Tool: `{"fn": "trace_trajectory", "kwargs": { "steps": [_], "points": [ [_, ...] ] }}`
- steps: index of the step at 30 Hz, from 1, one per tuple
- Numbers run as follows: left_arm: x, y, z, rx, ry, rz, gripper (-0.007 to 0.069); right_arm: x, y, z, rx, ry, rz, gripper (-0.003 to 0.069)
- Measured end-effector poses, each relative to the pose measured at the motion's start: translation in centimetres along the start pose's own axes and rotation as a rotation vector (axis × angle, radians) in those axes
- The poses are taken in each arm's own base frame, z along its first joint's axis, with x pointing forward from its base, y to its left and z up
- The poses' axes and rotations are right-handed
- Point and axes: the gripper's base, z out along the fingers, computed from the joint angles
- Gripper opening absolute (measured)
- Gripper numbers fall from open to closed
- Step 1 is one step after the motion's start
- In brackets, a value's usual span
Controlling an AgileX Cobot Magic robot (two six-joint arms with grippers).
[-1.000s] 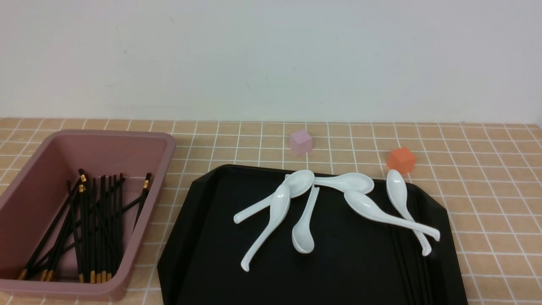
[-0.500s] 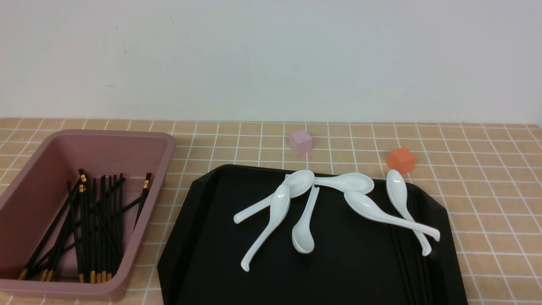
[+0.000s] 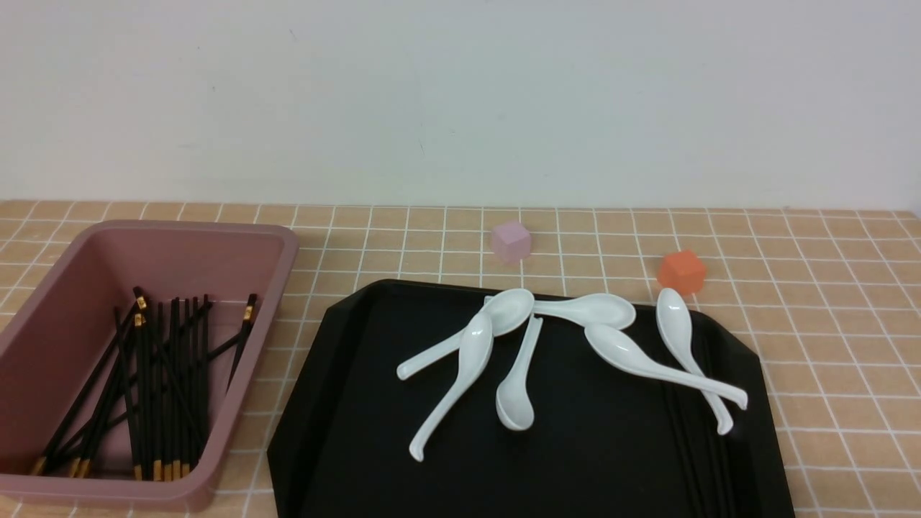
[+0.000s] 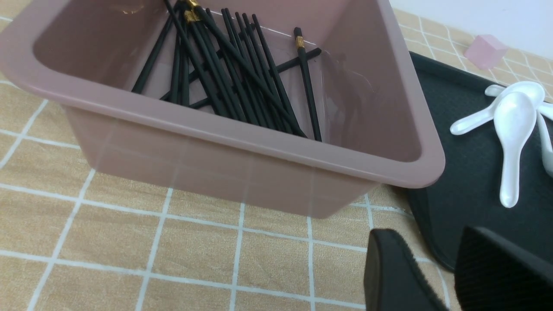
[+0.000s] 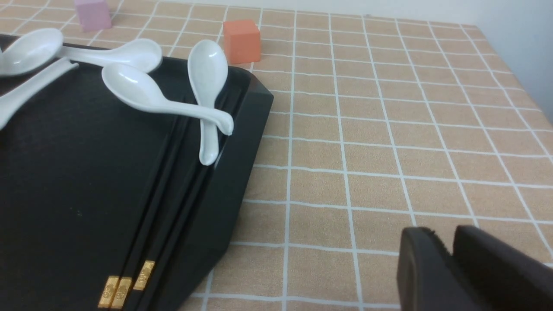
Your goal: On brown tablecloth take chopsticks from black tray and put them in box.
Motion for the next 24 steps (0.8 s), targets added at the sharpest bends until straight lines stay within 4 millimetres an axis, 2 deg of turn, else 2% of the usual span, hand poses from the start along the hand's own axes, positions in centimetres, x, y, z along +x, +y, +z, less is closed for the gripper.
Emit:
{"fn": "trace_trajectory", "kwargs": {
  "steps": [24],
  "points": [
    [0.00,0.00,0.00,0.000,0.000,0.000,0.0239,0.00,0.00,0.00,0.000,0.000,0.000,0.0149]
  ]
}}
